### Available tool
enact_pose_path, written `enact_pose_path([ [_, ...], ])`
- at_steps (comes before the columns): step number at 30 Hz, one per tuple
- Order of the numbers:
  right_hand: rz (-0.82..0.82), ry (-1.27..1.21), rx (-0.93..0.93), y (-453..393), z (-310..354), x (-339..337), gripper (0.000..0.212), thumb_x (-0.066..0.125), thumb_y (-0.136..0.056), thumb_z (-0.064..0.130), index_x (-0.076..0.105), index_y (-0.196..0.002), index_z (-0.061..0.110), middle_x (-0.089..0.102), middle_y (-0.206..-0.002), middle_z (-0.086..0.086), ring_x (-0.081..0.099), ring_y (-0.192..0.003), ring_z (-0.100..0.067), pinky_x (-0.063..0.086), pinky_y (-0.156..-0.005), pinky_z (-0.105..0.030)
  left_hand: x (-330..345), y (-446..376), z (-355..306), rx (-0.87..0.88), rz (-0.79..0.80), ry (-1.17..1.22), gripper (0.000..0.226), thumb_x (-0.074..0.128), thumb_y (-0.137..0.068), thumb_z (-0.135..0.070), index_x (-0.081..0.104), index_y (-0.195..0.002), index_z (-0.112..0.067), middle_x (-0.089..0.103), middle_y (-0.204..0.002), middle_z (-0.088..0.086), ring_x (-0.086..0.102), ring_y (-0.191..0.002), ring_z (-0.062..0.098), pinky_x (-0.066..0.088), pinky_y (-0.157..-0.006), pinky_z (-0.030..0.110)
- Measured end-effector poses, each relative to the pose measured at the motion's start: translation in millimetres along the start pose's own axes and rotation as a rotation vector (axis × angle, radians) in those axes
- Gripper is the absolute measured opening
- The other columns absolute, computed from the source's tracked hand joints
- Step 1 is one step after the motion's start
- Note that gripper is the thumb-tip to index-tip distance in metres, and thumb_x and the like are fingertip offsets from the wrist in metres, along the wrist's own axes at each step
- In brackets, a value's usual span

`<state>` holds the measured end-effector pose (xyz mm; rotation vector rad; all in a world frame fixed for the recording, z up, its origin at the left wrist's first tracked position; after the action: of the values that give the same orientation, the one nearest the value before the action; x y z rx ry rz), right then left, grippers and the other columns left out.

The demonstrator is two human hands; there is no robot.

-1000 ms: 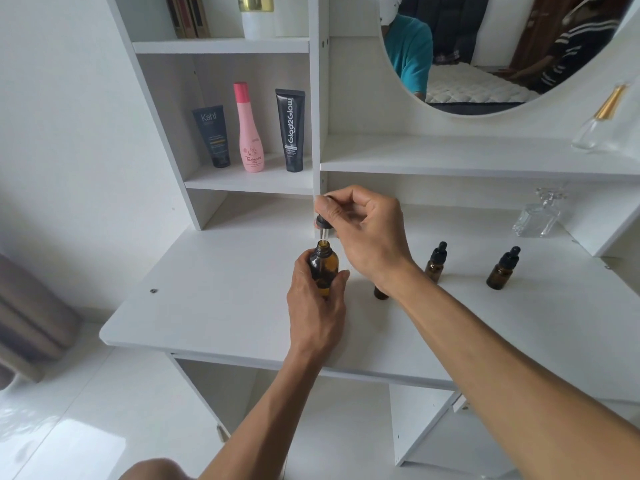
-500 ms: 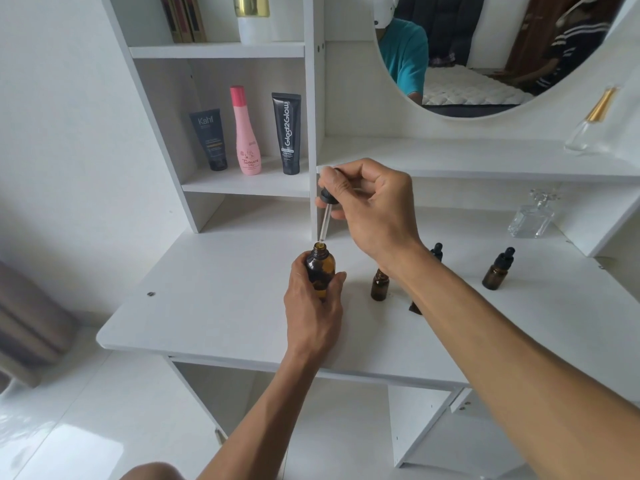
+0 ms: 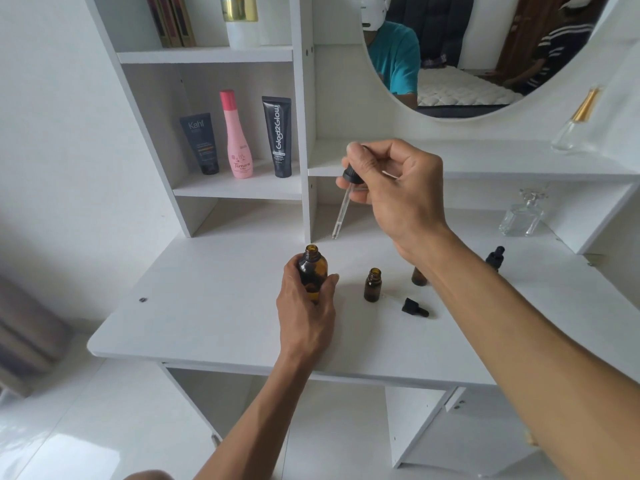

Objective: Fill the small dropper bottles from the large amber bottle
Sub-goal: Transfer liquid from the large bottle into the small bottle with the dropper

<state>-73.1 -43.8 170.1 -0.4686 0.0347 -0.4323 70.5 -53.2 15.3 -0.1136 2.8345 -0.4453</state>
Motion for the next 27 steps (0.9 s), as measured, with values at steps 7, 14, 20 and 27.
enact_pose_path([
  [7,-0.056,0.051,0.021,0,-11,-31,0.016,0.071,-0.092,0.024,0.072,-0.093,0.008,0.076,-0.086,-0.009,0.077,-0.074,-0.019,0.060,-0.064,-0.028,1,-1,5,-0.002,0.003,-0.025,0.042,0.069,-0.090,-0.026,0.047,-0.125,-0.028,0.061,-0.103,-0.015,0.054,-0.089,-0.017,0.039,-0.072,0.001],
  [14,-0.098,0.107,0.054,8,-28,-55,0.014,0.072,-0.092,0.022,0.071,-0.089,0.009,0.075,-0.086,-0.013,0.077,-0.072,-0.019,0.059,-0.063,-0.025,0,-1,4,0.000,-0.005,-0.035,0.040,0.069,-0.091,-0.024,0.043,-0.119,-0.034,0.060,-0.097,-0.022,0.054,-0.087,-0.017,0.039,-0.071,0.001],
  [20,-0.106,0.124,0.094,13,-42,-60,0.015,0.072,-0.092,0.024,0.073,-0.091,0.009,0.075,-0.086,-0.010,0.076,-0.073,-0.016,0.058,-0.064,-0.024,2,-1,7,-0.005,-0.007,-0.032,0.040,0.069,-0.090,-0.025,0.047,-0.124,-0.029,0.063,-0.099,-0.020,0.057,-0.089,-0.011,0.043,-0.075,0.010],
  [27,-0.092,0.142,0.107,16,-48,-57,0.016,0.072,-0.092,0.023,0.073,-0.093,0.008,0.076,-0.087,-0.012,0.076,-0.073,-0.015,0.061,-0.066,-0.025,1,-1,7,-0.005,-0.011,-0.035,0.040,0.069,-0.090,-0.025,0.047,-0.123,-0.030,0.063,-0.099,-0.018,0.059,-0.090,-0.007,0.041,-0.072,0.006],
])
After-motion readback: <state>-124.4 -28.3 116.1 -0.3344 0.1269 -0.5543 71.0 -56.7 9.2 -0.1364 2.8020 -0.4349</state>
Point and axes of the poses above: each hand's wrist, its own y-axis away from the middle knuckle, its own x-axis out of the palm, z = x × y, the point moved 5 cm from there along -y, towards the middle knuckle
